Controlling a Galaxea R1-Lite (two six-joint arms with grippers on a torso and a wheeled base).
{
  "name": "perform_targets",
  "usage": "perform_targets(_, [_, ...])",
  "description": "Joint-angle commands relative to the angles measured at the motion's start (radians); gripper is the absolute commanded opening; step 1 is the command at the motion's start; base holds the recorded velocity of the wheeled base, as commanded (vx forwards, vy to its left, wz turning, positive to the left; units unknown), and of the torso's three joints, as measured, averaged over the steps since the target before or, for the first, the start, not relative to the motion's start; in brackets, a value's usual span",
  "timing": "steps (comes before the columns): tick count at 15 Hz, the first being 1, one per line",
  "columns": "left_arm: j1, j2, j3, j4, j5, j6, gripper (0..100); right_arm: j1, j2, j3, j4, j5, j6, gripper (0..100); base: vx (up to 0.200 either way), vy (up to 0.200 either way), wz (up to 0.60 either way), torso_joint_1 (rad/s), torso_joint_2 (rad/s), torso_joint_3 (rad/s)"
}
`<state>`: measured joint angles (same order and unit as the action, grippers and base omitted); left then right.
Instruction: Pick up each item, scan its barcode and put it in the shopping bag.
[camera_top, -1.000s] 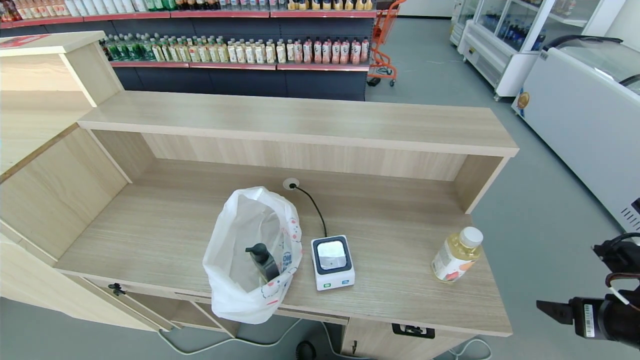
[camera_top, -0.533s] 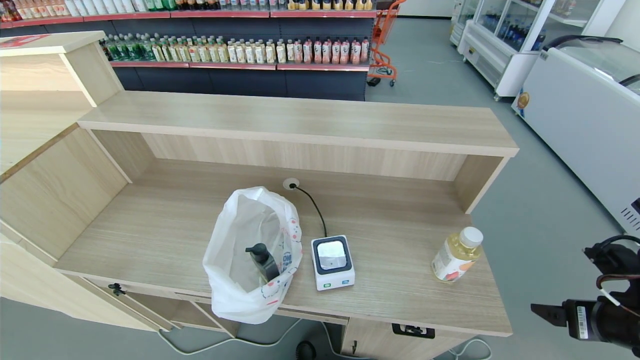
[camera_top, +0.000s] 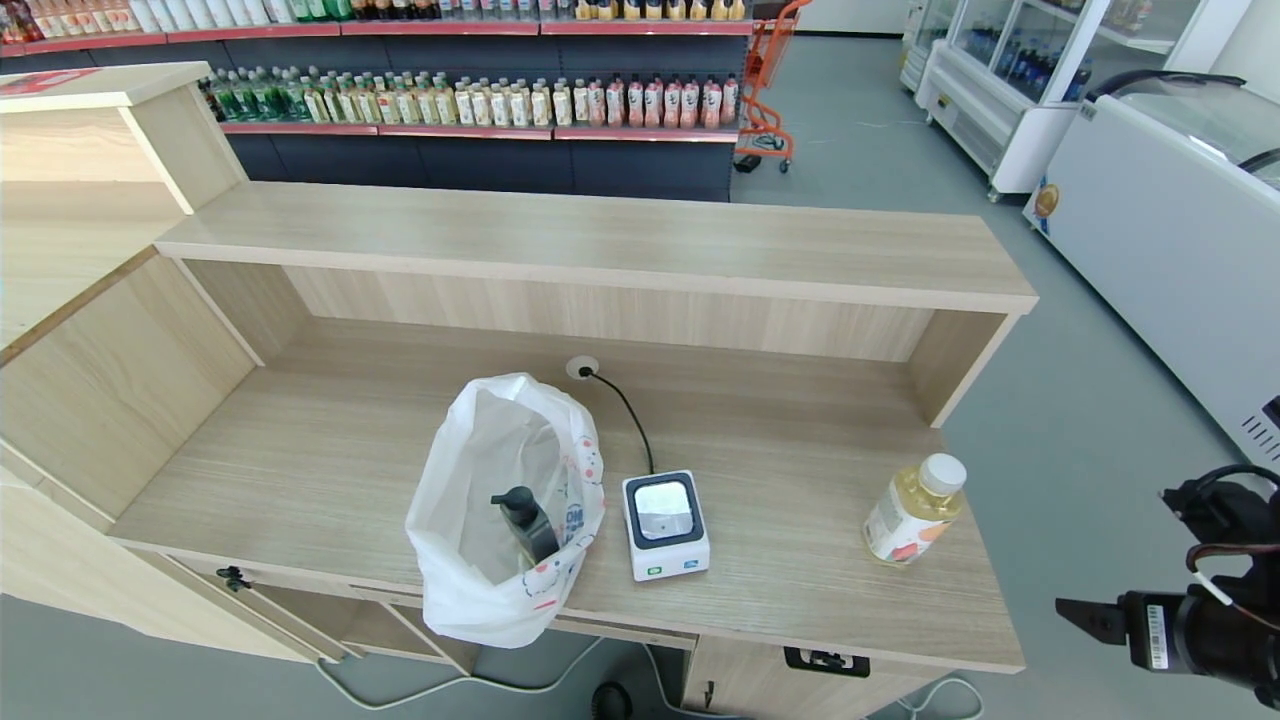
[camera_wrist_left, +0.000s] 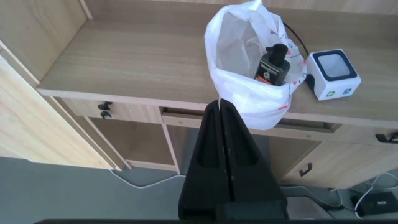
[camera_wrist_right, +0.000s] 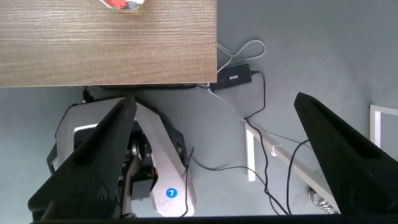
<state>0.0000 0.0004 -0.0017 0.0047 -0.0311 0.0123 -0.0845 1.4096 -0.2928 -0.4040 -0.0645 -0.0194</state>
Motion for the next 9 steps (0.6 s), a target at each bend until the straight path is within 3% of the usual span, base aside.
perform_targets(1, [0.000,0.001,0.000,0.000,0.000,0.000,0,0.005,0.006,0.004,-0.004,0.000,-0.001,100,0.000,0.000,0.00,0.000,0.00,0.000])
perform_targets(4, [0.000,0.001,0.000,0.000,0.000,0.000,0,0.017,0.025,0.018,-0.047,-0.001,-0.007,100,0.000,0.000,0.00,0.000,0.00,0.000])
perform_targets(9, [0.000,0.000,-0.001,0.000,0.000,0.000,0,0.061,0.192,0.055,-0.299,-0.005,-0.007,100,0.000,0.000,0.00,0.000,0.00,0.000])
